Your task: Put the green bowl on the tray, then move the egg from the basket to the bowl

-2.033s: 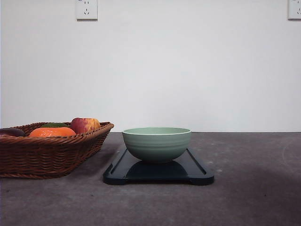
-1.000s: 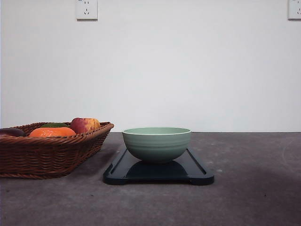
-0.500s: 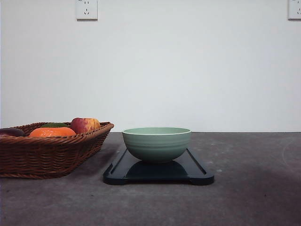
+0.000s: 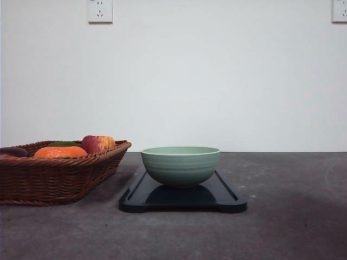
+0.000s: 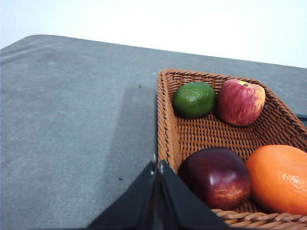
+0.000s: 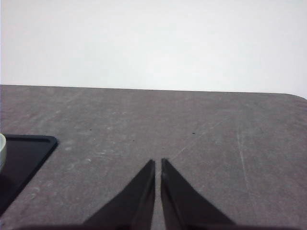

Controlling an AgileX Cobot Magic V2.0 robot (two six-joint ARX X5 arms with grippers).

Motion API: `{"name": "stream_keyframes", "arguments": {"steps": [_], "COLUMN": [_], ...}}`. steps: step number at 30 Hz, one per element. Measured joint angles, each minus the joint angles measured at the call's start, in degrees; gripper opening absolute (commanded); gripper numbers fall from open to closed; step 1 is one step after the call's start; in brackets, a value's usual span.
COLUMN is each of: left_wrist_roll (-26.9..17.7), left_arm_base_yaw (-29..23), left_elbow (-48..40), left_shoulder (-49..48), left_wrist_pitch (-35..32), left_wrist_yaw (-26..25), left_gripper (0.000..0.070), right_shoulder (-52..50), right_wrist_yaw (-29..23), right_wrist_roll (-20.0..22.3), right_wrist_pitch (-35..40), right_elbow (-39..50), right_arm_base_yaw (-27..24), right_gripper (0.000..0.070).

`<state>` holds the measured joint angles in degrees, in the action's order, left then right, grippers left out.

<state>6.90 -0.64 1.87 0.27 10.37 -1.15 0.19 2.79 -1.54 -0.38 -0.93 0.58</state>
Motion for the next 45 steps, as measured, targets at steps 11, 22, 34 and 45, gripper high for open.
{"name": "stream_keyframes", "arguments": {"steps": [11,22,34,45], "left_wrist_roll": [0.0,0.0,0.0,0.0], "left_arm_base_yaw": [0.0,0.0,0.0,0.0], "left_elbow": [0.0,0.0,0.0,0.0], "left_shoulder": [0.0,0.0,0.0,0.0], "left_wrist_pitch": [0.0,0.0,0.0,0.0], "left_wrist_yaw": [0.0,0.0,0.0,0.0], "left_gripper": [0.0,0.0,0.0,0.0], "right_shoulder": [0.0,0.0,0.0,0.0], "right_wrist_yaw": [0.0,0.0,0.0,0.0], "right_wrist_roll": [0.0,0.0,0.0,0.0], "right_wrist_pitch": [0.0,0.0,0.0,0.0], "right_elbow": [0.0,0.0,0.0,0.0], "right_arm_base_yaw": [0.0,0.0,0.0,0.0], "right_gripper": [0.0015,0.0014,0.0014,0.0015]}}
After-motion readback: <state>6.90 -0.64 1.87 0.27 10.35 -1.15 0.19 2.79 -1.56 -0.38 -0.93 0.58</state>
